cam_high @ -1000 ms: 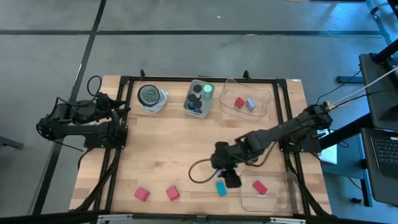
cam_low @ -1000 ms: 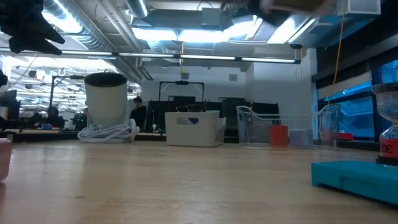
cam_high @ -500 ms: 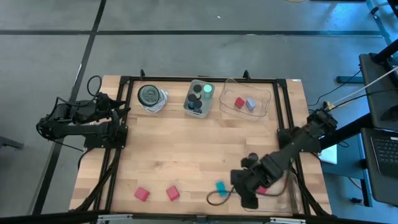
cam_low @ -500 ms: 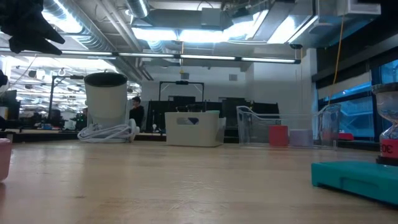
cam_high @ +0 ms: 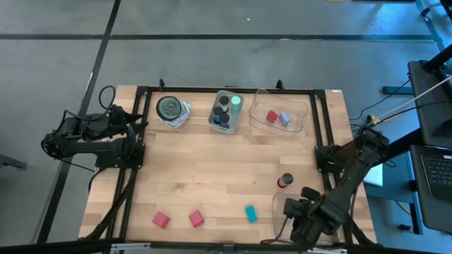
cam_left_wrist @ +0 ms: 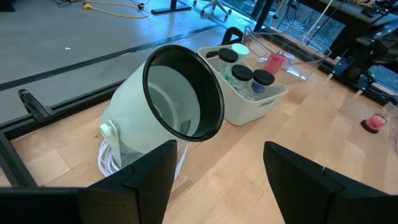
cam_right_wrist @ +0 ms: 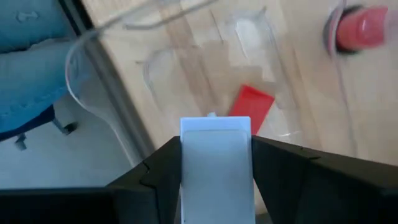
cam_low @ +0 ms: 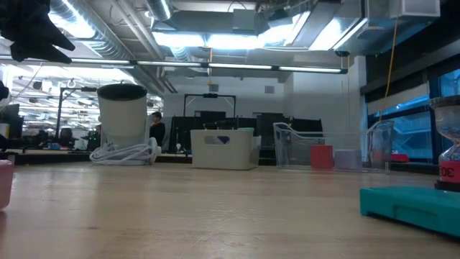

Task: Pick & Place Office items
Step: Put the white digital timer into the bottom transparent bin

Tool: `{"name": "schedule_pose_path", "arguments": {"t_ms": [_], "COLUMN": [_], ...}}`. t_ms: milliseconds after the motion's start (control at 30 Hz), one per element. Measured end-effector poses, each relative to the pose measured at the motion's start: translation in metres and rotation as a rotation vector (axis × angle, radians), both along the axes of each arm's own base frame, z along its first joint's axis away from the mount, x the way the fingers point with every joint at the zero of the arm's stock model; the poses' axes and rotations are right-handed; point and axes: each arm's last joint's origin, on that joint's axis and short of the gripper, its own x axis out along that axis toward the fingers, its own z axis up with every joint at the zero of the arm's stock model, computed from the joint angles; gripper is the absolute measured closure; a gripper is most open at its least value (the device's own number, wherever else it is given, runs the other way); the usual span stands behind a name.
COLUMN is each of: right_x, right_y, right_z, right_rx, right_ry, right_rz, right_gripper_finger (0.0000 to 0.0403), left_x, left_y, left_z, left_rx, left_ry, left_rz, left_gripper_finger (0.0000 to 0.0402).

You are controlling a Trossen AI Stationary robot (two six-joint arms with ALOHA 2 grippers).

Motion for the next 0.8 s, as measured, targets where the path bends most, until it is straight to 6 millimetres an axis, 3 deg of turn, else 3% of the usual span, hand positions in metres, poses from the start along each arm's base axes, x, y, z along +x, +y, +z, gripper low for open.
{"name": "schedule_pose_path", "arguments": {"t_ms": [333, 533, 800], "right_x": [-0.037, -0.045, -0.051], "right_y": [0.005, 0.000, -0.011], "right_z": [-0.046, -0.078, -0.101], "right_rx": [-0.021, 0.026, 0.006], "right_ry": [0.161, 0.240, 0.263], "right_rz": [-0.088, -0.080, -0.053], "right_gripper_finger": [0.0236, 0.0236, 0.0236], "left_x": [0.000, 0.000, 0.000], "left_y": [0.000, 0.000, 0.000], "left_z": [0.000, 0.000, 0.000], "left_rx": [0.000, 0.000, 0.000], "left_ry": [0.000, 0.000, -0.001], "left_rz": [0.000, 0.000, 0.000], "left_gripper_finger": [0.0164, 0.0164, 0.0164]}}
